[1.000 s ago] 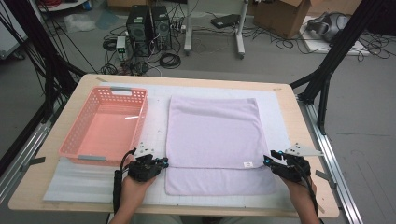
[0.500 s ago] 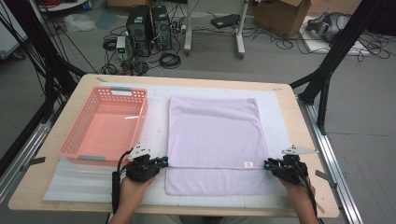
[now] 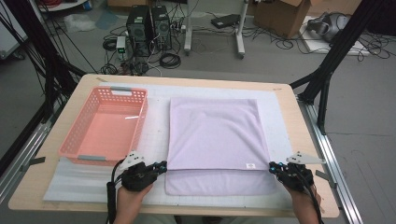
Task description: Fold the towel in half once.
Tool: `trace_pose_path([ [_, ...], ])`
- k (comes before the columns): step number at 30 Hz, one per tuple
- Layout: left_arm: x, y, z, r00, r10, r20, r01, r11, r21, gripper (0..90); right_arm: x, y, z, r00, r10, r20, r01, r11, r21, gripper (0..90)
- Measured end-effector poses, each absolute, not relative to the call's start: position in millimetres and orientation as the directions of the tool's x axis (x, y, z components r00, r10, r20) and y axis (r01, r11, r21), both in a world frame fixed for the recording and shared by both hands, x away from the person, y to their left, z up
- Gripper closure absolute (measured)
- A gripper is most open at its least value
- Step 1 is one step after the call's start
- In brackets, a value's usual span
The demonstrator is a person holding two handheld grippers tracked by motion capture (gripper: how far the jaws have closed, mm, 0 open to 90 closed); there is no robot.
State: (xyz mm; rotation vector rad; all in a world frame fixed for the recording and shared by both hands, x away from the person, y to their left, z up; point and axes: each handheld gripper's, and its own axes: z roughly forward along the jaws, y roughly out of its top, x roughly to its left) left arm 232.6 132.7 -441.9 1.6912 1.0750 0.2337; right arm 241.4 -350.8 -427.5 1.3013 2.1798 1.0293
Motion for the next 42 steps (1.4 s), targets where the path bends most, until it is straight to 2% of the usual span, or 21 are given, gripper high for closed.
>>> trace_pose_path([
  [8, 205, 136, -441, 0.576, 0.733, -0.362, 0.543, -0.012, 0.840, 87.7, 219, -354, -426, -0.494, 0.867, 0.069, 0.589, 0.274, 0.760, 85.9],
  [18, 177, 136, -443, 0.573, 0.736, -0.360, 0.550, -0.020, 0.835, 87.7, 186, -357, -423, -0.504, 0.862, 0.060, 0.580, 0.286, 0.763, 85.9],
  [27, 171, 129, -452, 0.570, 0.748, -0.340, 0.580, -0.074, 0.811, 87.2, 176, -360, -429, -0.502, 0.864, 0.047, 0.595, 0.305, 0.744, 85.6],
  [30, 173, 128, -455, 0.574, 0.743, -0.346, 0.590, -0.082, 0.804, 86.2, 178, -358, -434, -0.501, 0.864, 0.053, 0.620, 0.316, 0.718, 82.3],
  [31, 174, 128, -455, 0.569, 0.745, -0.347, 0.584, -0.069, 0.809, 83.4, 178, -358, -434, -0.499, 0.865, 0.051, 0.620, 0.316, 0.718, 76.7],
  [32, 174, 129, -453, 0.560, 0.753, -0.347, 0.577, -0.054, 0.815, 74.7, 178, -359, -434, -0.485, 0.873, 0.049, 0.620, 0.304, 0.723, 68.8],
  [33, 176, 130, -451, 0.556, 0.757, -0.343, 0.566, -0.042, 0.824, 67.0, 178, -361, -433, -0.473, 0.879, 0.055, 0.618, 0.287, 0.732, 67.4],
  [36, 180, 133, -448, 0.548, 0.772, -0.323, 0.533, -0.024, 0.846, 54.7, 177, -368, -430, -0.443, 0.894, 0.063, 0.609, 0.249, 0.753, 61.4],
  [39, 186, 132, -448, 0.538, 0.782, -0.316, 0.530, -0.022, 0.848, 50.7, 178, -374, -431, -0.418, 0.905, 0.073, 0.603, 0.216, 0.768, 60.1],
  [42, 193, 130, -447, 0.529, 0.789, -0.311, 0.530, -0.021, 0.848, 50.4, 180, -377, -431, -0.408, 0.910, 0.080, 0.595, 0.198, 0.779, 59.8],
])
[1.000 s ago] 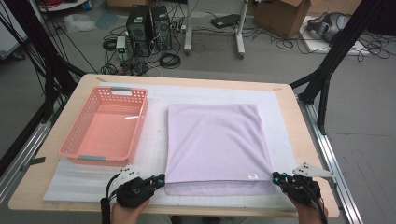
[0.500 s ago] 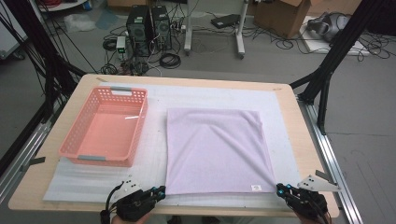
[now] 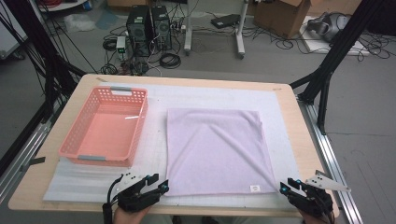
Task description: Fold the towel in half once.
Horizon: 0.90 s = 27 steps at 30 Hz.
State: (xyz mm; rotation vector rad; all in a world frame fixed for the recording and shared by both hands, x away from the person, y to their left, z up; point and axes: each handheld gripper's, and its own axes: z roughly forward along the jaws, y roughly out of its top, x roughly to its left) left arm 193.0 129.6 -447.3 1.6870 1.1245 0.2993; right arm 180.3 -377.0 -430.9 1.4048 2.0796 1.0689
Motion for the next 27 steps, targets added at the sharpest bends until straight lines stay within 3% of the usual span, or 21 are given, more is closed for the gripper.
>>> trace_pose_path([
  [23, 270, 112, -454, 0.545, 0.777, -0.315, 0.617, -0.117, 0.778, 38.8, 265, -357, -447, -0.409, 0.907, 0.098, 0.628, 0.201, 0.752, 50.5],
  [25, 271, 107, -453, 0.565, 0.776, -0.281, 0.604, -0.157, 0.782, 38.4, 272, -355, -448, -0.415, 0.906, 0.086, 0.628, 0.217, 0.748, 52.6],
  [27, 269, 103, -453, 0.565, 0.788, -0.246, 0.593, -0.180, 0.785, 40.4, 277, -353, -447, -0.429, 0.900, 0.078, 0.626, 0.234, 0.744, 60.5],
])
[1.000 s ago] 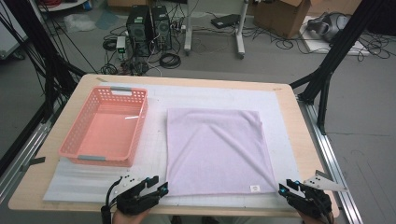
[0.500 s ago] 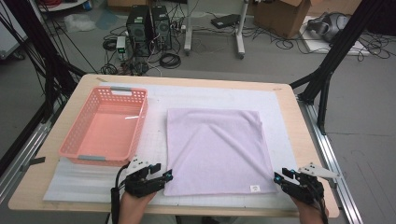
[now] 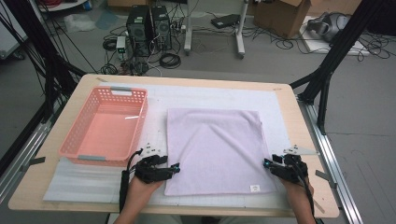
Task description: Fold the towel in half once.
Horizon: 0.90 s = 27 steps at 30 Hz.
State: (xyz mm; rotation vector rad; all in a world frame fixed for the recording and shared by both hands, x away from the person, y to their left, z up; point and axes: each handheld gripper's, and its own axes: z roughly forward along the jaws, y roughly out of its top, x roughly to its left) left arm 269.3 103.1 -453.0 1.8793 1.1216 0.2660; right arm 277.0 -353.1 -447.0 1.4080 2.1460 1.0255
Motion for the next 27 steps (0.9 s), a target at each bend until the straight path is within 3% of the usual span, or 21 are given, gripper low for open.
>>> trace_pose_path([
  [3, 269, 104, -452, 0.544, 0.816, -0.195, 0.587, -0.204, 0.783, 62.4, 282, -352, -446, -0.466, 0.877, 0.119, 0.638, 0.240, 0.732, 82.7],
  [6, 273, 110, -454, 0.562, 0.781, -0.273, 0.617, -0.175, 0.768, 84.2, 283, -352, -445, -0.463, 0.875, 0.141, 0.651, 0.227, 0.724, 84.7],
  [19, 251, 129, -445, 0.600, 0.702, -0.384, 0.651, -0.150, 0.745, 85.8, 251, -359, -437, -0.504, 0.846, 0.173, 0.650, 0.240, 0.721, 86.0],
  [27, 236, 132, -446, 0.627, 0.684, -0.372, 0.642, -0.185, 0.744, 83.5, 216, -366, -433, -0.516, 0.831, 0.208, 0.682, 0.252, 0.687, 84.5],
])
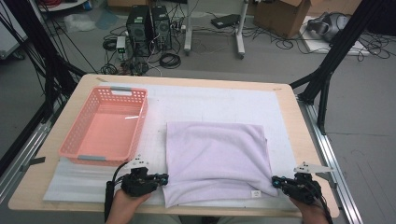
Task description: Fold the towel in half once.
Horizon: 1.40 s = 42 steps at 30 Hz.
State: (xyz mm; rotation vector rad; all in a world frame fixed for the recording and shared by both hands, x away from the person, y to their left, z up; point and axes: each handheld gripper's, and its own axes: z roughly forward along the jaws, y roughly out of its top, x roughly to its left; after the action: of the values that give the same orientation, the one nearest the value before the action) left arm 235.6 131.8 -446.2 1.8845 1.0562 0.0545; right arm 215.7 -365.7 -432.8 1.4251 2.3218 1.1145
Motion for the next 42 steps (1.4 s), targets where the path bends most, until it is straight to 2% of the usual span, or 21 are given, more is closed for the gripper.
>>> trace_pose_path([
  [1, 239, 130, -445, 0.629, 0.689, -0.360, 0.632, -0.183, 0.753, 80.0, 216, -365, -433, -0.520, 0.832, 0.195, 0.676, 0.261, 0.689, 82.0],
  [3, 247, 128, -440, 0.623, 0.699, -0.351, 0.610, -0.153, 0.778, 64.0, 221, -363, -430, -0.512, 0.843, 0.164, 0.660, 0.263, 0.704, 66.9],
  [4, 252, 126, -437, 0.626, 0.700, -0.343, 0.590, -0.138, 0.795, 59.6, 225, -363, -428, -0.507, 0.849, 0.149, 0.644, 0.258, 0.721, 61.5],
  [8, 282, 117, -423, 0.630, 0.715, -0.304, 0.532, -0.112, 0.839, 48.2, 254, -370, -415, -0.496, 0.859, 0.126, 0.593, 0.230, 0.772, 52.7],
  [11, 311, 108, -418, 0.613, 0.739, -0.280, 0.510, -0.098, 0.855, 46.4, 289, -373, -409, -0.493, 0.861, 0.123, 0.588, 0.226, 0.776, 48.8],
  [16, 356, 100, -415, 0.573, 0.775, -0.265, 0.493, -0.068, 0.867, 44.9, 343, -374, -404, -0.474, 0.861, 0.185, 0.613, 0.172, 0.771, 46.0],
  [20, 387, 102, -420, 0.509, 0.805, -0.305, 0.541, -0.024, 0.841, 45.0, 375, -369, -405, -0.477, 0.860, 0.180, 0.634, 0.195, 0.748, 46.3],
  [26, 416, 99, -431, 0.471, 0.825, -0.312, 0.593, -0.034, 0.805, 43.8, 413, -357, -414, -0.490, 0.831, 0.262, 0.672, 0.169, 0.721, 46.0],
  [28, 419, 96, -437, 0.472, 0.824, -0.314, 0.612, -0.050, 0.789, 45.9, 423, -351, -419, -0.498, 0.827, 0.262, 0.683, 0.188, 0.706, 48.8],
  [29, 419, 95, -440, 0.477, 0.823, -0.309, 0.622, -0.068, 0.780, 50.3, 427, -348, -421, -0.501, 0.826, 0.259, 0.689, 0.200, 0.697, 53.2],
  [31, 418, 94, -442, 0.504, 0.812, -0.294, 0.626, -0.110, 0.772, 73.3, 430, -344, -423, -0.528, 0.806, 0.269, 0.691, 0.223, 0.687, 80.9],
  [32, 416, 93, -440, 0.519, 0.813, -0.264, 0.606, -0.132, 0.784, 82.4, 429, -342, -422, -0.539, 0.803, 0.254, 0.678, 0.235, 0.696, 89.5],
  [34, 411, 94, -433, 0.533, 0.808, -0.251, 0.566, -0.120, 0.815, 87.6, 425, -341, -416, -0.550, 0.803, 0.229, 0.645, 0.234, 0.727, 89.7],
  [39, 394, 97, -422, 0.569, 0.791, -0.226, 0.481, -0.098, 0.871, 89.2, 410, -343, -399, -0.585, 0.787, 0.194, 0.590, 0.250, 0.768, 89.3],
  [40, 392, 96, -422, 0.571, 0.792, -0.215, 0.475, -0.106, 0.873, 89.5, 410, -344, -399, -0.576, 0.796, 0.188, 0.592, 0.248, 0.767, 81.1],
  [41, 391, 97, -422, 0.564, 0.797, -0.216, 0.475, -0.099, 0.874, 89.4, 411, -346, -400, -0.545, 0.818, 0.182, 0.606, 0.234, 0.760, 61.6],
  [42, 391, 98, -422, 0.562, 0.795, -0.228, 0.481, -0.090, 0.872, 89.5, 413, -347, -403, -0.509, 0.836, 0.204, 0.636, 0.206, 0.744, 52.8],
])
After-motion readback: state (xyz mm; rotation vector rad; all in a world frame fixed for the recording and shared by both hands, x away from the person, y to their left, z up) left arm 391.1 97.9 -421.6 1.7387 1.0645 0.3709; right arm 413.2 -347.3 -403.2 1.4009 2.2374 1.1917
